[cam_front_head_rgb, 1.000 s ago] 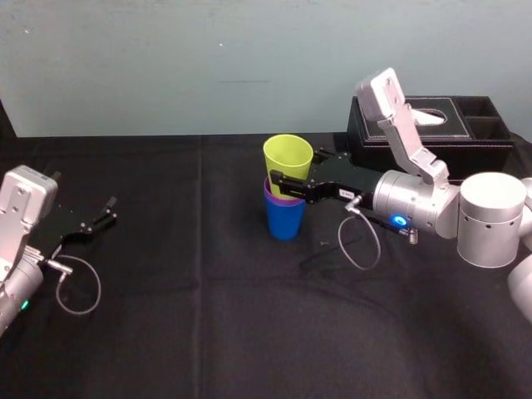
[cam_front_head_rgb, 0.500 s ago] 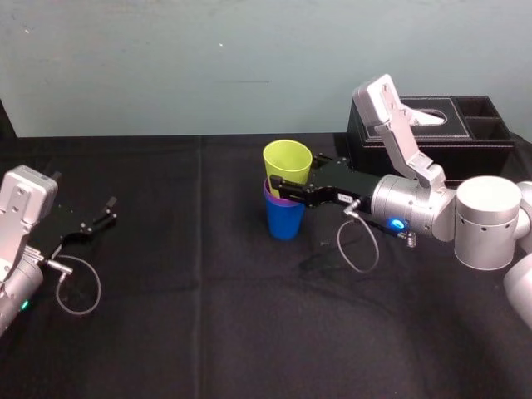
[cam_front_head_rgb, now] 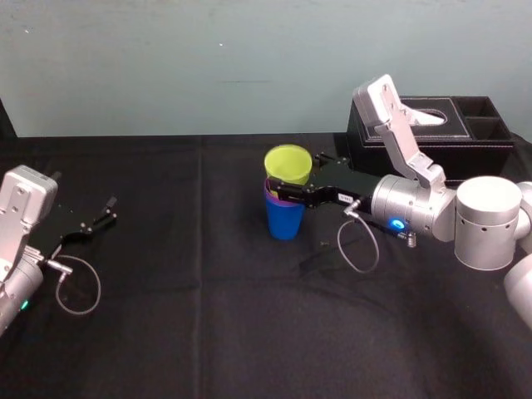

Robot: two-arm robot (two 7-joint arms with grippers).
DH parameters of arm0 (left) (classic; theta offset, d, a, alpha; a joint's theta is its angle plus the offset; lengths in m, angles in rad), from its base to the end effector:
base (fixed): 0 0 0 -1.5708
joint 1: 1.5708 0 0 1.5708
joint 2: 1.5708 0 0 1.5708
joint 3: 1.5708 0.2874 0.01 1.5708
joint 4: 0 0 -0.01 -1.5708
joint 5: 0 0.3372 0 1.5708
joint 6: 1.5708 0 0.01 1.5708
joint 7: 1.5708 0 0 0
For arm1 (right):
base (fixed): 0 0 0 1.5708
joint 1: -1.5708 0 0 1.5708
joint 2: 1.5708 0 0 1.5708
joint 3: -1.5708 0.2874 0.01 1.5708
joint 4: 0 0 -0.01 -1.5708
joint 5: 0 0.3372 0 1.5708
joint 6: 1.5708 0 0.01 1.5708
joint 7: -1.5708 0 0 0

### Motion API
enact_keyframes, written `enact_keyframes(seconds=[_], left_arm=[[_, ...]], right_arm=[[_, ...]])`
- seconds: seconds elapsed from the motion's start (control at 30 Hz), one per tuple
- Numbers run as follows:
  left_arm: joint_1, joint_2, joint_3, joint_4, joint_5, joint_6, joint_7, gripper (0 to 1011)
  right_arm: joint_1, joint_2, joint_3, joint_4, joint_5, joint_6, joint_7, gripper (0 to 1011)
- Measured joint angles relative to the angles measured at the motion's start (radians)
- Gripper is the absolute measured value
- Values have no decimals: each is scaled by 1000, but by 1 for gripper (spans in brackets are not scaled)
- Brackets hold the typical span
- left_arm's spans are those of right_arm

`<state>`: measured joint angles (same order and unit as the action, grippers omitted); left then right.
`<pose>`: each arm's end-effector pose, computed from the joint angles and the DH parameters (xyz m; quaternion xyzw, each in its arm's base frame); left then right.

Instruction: Stack the three plastic cups sequentially using one hand.

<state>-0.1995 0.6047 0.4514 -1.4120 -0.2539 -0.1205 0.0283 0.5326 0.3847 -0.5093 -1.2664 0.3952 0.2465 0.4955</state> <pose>0.3845 0.0737 -0.3056 0.1415 -0.1325 0.5799 0.7913 0.4745 0.0019 -0.2260 -0.1302 0.0290 -0.3739 0.9178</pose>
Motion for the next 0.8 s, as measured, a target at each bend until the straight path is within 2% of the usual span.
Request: enact_keyframes(seconds=[0.23,0.6,0.8], left_arm=[[0,0,0,0,0,0,0,1010],[0,0,0,0,0,0,0,1010],[0,0,0,0,0,0,0,1010]], right_arm=[[0,1,0,-1,0,0,0,1000],[0,1,0,-1,0,1,0,1003],[-27,23,17,-62,3,5,-12,1003]])
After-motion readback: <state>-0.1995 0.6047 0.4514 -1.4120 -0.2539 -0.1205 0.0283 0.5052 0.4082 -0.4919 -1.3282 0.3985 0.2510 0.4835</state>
